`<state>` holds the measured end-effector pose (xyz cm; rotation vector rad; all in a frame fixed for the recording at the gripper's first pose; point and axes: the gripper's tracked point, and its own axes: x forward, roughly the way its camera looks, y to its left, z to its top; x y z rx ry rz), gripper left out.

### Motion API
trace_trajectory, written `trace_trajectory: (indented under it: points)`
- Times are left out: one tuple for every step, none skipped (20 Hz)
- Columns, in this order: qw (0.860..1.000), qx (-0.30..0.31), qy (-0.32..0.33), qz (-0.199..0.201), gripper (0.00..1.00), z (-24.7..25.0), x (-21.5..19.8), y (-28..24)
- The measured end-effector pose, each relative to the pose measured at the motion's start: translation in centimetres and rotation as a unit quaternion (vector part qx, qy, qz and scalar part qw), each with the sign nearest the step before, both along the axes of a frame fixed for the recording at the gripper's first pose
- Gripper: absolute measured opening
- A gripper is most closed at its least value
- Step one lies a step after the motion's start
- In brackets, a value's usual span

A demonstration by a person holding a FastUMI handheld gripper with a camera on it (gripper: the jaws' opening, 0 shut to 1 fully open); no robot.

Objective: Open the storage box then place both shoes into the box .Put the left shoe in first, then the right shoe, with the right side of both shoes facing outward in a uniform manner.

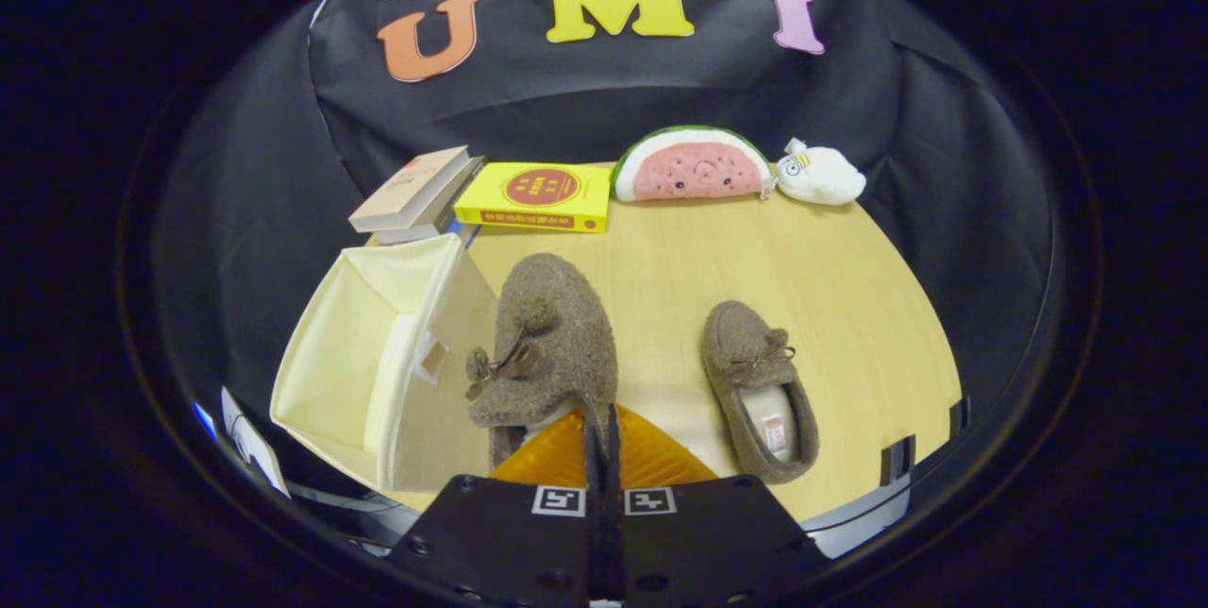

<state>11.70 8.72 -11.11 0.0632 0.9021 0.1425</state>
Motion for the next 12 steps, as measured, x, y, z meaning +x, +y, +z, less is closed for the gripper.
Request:
trace_trajectory:
  points:
    - [1.0,-0.001,0.006,0.0,0.0,-0.8,0.0,0.0]
    - [1.0,0.002,0.01,0.0,0.0,-1.2,0.0,0.1]
    - [1.0,0.004,0.012,-0.001,0.0,-1.5,0.1,0.1]
    - [1.0,0.008,0.011,-0.002,0.0,-1.2,0.1,0.1]
    - [1.0,0.012,0.007,-0.006,0.0,-0.7,0.2,0.2]
    - [1.0,0.017,0.0,-0.007,0.0,0.3,0.3,0.3]
    - [1.0,0.019,-0.008,-0.007,0.0,1.3,0.3,0.6]
    - [1.0,0.02,-0.017,-0.007,0.0,2.6,0.3,0.8]
    - [0.999,0.025,-0.027,-0.008,0.0,3.8,0.2,1.3]
    - [0.999,0.029,-0.035,-0.006,0.0,5.3,-0.1,1.9]
    - [0.998,0.035,-0.043,-0.002,0.0,6.3,-0.3,2.7]
    - [0.998,0.045,-0.048,0.0,0.0,7.4,-0.6,3.7]
